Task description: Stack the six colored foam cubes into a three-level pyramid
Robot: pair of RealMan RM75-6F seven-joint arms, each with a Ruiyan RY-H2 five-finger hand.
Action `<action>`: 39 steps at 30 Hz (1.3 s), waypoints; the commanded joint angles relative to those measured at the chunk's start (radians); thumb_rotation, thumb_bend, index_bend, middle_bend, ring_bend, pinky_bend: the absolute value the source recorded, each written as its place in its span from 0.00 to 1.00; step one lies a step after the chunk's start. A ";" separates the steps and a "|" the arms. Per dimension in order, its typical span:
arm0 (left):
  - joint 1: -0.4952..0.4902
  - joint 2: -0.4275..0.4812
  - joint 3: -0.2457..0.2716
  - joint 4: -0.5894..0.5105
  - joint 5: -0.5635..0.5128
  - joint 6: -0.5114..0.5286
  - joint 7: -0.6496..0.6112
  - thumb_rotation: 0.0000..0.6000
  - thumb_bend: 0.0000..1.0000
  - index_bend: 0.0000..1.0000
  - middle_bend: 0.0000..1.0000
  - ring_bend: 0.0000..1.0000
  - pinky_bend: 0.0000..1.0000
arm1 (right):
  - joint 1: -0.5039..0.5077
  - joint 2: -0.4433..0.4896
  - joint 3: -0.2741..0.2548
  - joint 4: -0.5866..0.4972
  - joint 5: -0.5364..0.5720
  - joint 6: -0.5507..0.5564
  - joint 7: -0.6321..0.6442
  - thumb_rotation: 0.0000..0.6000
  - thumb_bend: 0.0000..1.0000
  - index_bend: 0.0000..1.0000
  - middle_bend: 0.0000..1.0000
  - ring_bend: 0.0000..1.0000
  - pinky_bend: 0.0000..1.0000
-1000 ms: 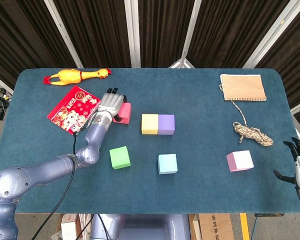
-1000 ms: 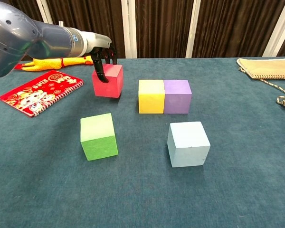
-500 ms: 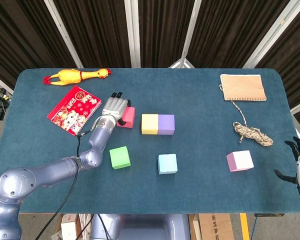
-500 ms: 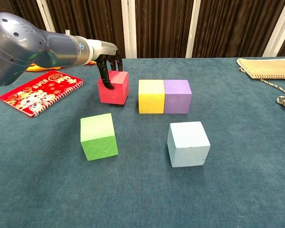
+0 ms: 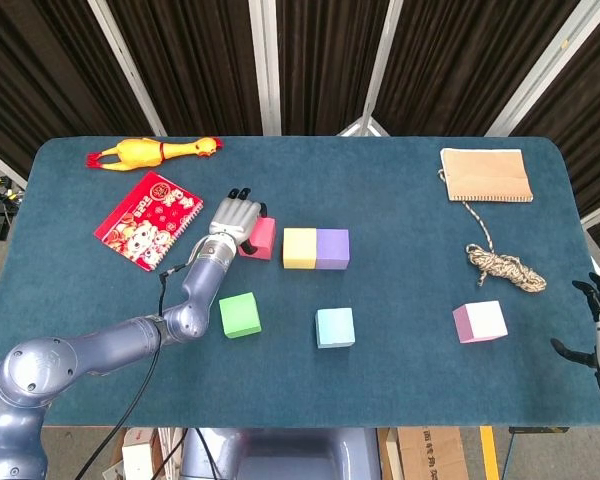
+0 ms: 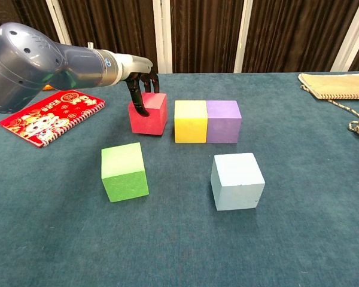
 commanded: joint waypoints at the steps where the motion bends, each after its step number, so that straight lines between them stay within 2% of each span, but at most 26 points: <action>1: 0.000 0.000 -0.002 -0.009 0.004 0.007 -0.005 1.00 0.39 0.35 0.38 0.00 0.00 | -0.001 0.001 0.000 0.000 -0.001 0.001 0.002 1.00 0.18 0.18 0.10 0.08 0.02; 18: 0.001 0.016 -0.002 -0.078 -0.019 0.057 0.008 1.00 0.38 0.35 0.38 0.00 0.00 | -0.004 0.007 0.001 -0.003 -0.004 0.002 0.015 1.00 0.18 0.18 0.10 0.08 0.02; 34: 0.003 -0.004 0.001 -0.059 -0.007 0.052 0.003 1.00 0.38 0.35 0.38 0.00 0.00 | -0.005 0.007 0.003 0.001 -0.003 0.003 0.021 1.00 0.18 0.18 0.10 0.08 0.02; 39: 0.001 -0.018 0.001 -0.054 0.002 0.084 0.010 1.00 0.38 0.35 0.38 0.00 0.00 | -0.005 0.008 0.002 0.000 -0.004 0.001 0.022 1.00 0.18 0.18 0.10 0.08 0.02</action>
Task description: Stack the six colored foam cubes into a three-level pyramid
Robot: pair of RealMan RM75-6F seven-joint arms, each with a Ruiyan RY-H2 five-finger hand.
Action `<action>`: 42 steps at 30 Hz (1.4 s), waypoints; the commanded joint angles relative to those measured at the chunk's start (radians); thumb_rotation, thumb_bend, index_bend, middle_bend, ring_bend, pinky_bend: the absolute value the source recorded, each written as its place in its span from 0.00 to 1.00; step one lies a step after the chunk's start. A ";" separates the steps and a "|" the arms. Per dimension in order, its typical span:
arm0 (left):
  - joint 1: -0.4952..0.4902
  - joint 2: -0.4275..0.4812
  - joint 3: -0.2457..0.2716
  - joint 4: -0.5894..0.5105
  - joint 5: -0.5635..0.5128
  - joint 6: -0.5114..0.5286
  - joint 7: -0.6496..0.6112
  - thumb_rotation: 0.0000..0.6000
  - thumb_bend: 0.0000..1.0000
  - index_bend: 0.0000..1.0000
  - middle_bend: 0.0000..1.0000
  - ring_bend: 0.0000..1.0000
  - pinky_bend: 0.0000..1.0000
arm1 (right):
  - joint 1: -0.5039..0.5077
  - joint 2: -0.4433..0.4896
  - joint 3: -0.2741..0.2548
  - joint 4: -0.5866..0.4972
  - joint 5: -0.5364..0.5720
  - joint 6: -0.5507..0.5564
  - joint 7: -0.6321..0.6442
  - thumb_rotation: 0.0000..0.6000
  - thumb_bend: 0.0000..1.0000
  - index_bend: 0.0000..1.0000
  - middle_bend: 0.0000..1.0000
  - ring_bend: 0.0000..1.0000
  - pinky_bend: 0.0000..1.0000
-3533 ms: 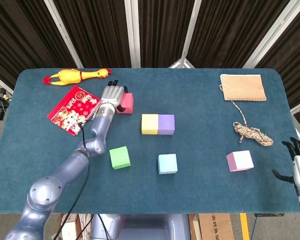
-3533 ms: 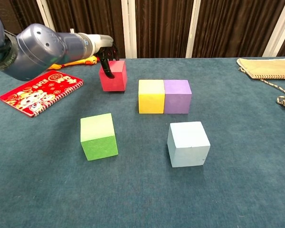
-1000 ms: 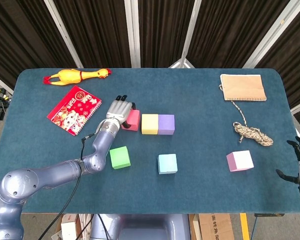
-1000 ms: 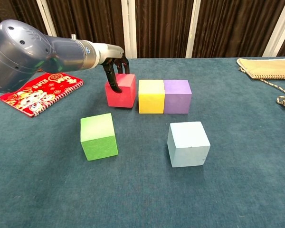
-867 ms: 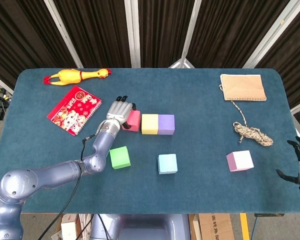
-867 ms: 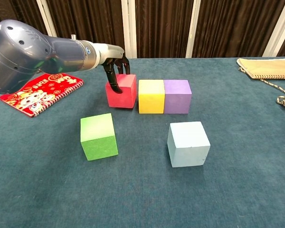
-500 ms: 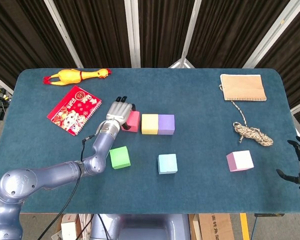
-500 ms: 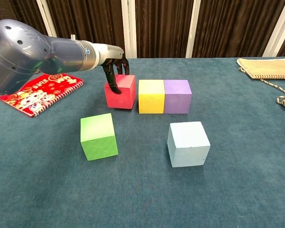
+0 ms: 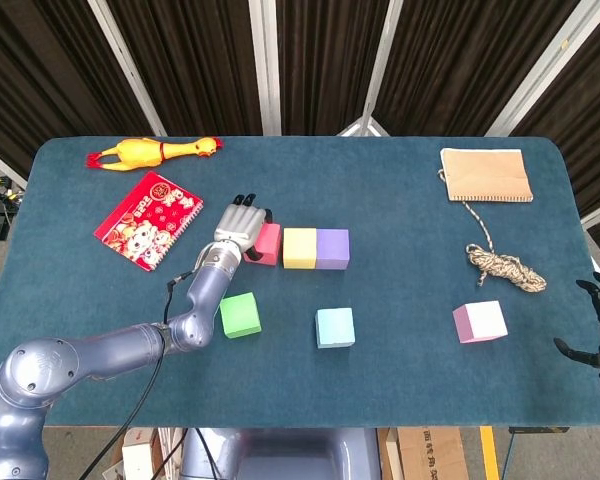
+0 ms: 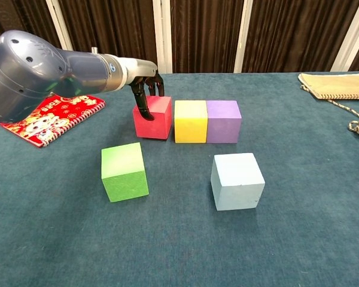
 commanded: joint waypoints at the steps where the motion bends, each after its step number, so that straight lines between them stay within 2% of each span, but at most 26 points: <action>1: -0.001 -0.013 0.002 0.002 0.007 0.030 0.010 1.00 0.38 0.35 0.38 0.00 0.00 | 0.000 0.000 0.000 0.000 0.000 0.001 0.001 1.00 0.18 0.18 0.10 0.08 0.02; 22: 0.003 -0.043 -0.047 -0.053 -0.071 0.164 0.105 1.00 0.35 0.34 0.37 0.00 0.00 | -0.003 0.006 0.000 0.003 -0.008 0.002 0.024 1.00 0.18 0.18 0.10 0.08 0.02; 29: 0.011 -0.044 -0.067 -0.058 -0.080 0.160 0.114 1.00 0.31 0.33 0.36 0.00 0.00 | -0.002 0.005 -0.001 0.004 -0.008 -0.002 0.022 1.00 0.18 0.18 0.10 0.08 0.02; 42: 0.017 -0.056 -0.079 -0.033 -0.051 0.130 0.114 1.00 0.30 0.31 0.33 0.00 0.00 | -0.001 0.005 -0.001 0.005 -0.005 -0.006 0.023 1.00 0.18 0.18 0.10 0.08 0.02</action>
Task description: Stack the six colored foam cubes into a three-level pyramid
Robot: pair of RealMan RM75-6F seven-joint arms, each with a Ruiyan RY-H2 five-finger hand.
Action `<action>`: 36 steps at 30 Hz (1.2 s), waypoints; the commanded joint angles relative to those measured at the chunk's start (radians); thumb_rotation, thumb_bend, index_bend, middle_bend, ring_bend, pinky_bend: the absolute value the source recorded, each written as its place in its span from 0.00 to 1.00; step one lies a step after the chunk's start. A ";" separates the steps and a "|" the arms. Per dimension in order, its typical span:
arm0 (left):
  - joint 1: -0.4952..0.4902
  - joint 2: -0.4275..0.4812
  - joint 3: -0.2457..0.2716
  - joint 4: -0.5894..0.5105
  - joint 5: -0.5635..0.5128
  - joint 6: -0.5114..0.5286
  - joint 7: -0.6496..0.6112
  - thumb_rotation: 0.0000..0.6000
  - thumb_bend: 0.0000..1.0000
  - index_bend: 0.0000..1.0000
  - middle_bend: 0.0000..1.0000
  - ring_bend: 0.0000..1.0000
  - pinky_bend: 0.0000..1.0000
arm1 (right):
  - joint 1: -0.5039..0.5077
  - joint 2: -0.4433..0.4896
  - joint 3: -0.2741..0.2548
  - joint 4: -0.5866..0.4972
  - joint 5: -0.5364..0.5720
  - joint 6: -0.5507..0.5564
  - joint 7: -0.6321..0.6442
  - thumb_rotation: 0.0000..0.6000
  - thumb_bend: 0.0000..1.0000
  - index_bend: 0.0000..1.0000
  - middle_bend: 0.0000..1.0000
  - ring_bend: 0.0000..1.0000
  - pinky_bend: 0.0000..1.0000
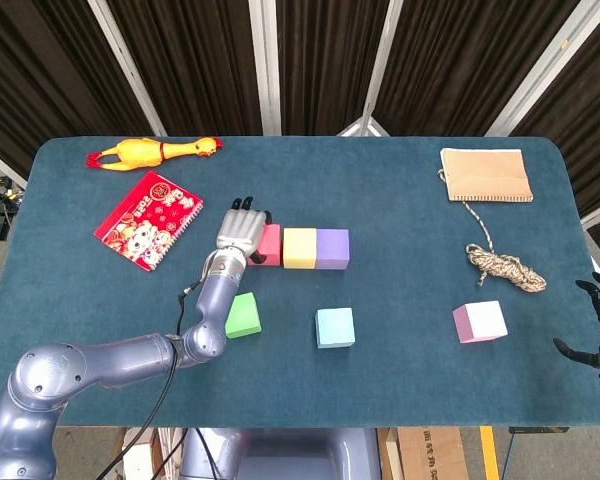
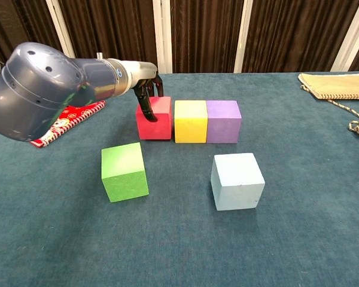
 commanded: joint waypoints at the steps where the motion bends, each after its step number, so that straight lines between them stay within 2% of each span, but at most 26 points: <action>1: 0.001 -0.002 -0.003 0.003 0.009 -0.003 -0.002 1.00 0.29 0.31 0.33 0.00 0.00 | 0.000 -0.001 0.001 0.001 0.000 0.001 -0.001 1.00 0.18 0.18 0.10 0.08 0.02; 36: 0.006 -0.019 -0.018 0.014 0.017 -0.006 0.023 1.00 0.27 0.31 0.33 0.00 0.00 | 0.000 -0.001 0.001 0.003 0.002 0.001 0.001 1.00 0.18 0.18 0.10 0.08 0.02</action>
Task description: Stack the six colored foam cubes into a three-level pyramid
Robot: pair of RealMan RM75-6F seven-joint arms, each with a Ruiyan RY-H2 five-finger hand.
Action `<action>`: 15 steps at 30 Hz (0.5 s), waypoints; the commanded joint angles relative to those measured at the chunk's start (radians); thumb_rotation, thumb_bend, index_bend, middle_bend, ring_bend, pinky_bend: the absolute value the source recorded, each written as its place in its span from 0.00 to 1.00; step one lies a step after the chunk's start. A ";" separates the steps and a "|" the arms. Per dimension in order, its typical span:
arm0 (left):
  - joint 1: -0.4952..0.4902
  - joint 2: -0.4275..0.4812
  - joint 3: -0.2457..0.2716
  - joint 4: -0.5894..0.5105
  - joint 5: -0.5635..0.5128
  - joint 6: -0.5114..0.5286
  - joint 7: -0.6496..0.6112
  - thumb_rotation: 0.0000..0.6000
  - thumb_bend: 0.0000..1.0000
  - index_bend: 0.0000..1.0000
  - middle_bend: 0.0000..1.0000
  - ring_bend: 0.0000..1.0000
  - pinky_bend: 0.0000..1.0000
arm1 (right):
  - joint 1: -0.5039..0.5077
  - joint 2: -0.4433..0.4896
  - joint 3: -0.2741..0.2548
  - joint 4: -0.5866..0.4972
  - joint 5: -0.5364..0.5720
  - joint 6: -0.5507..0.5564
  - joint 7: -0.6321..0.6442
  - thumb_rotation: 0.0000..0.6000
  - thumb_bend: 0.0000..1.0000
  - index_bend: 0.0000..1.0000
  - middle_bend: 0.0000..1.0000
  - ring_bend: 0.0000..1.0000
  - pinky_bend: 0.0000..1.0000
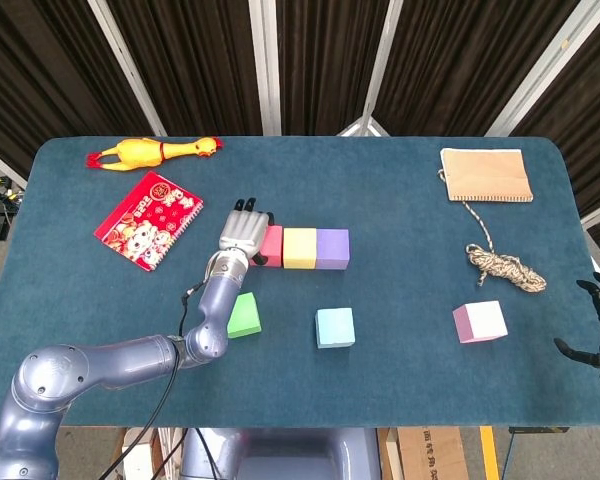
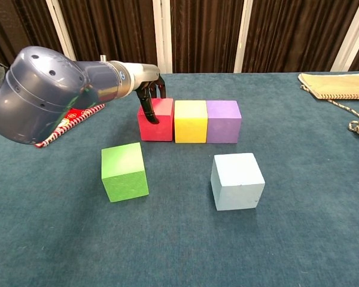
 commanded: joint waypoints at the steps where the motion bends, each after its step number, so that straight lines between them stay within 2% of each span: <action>1: 0.000 -0.001 -0.002 0.000 0.002 0.001 -0.001 1.00 0.26 0.31 0.32 0.00 0.00 | 0.000 0.000 0.000 0.000 -0.001 0.000 0.001 1.00 0.18 0.18 0.10 0.08 0.02; 15: 0.000 -0.007 -0.010 -0.002 0.004 0.006 0.003 1.00 0.20 0.31 0.31 0.00 0.00 | -0.002 0.004 0.000 -0.002 0.000 0.001 0.007 1.00 0.18 0.18 0.10 0.08 0.02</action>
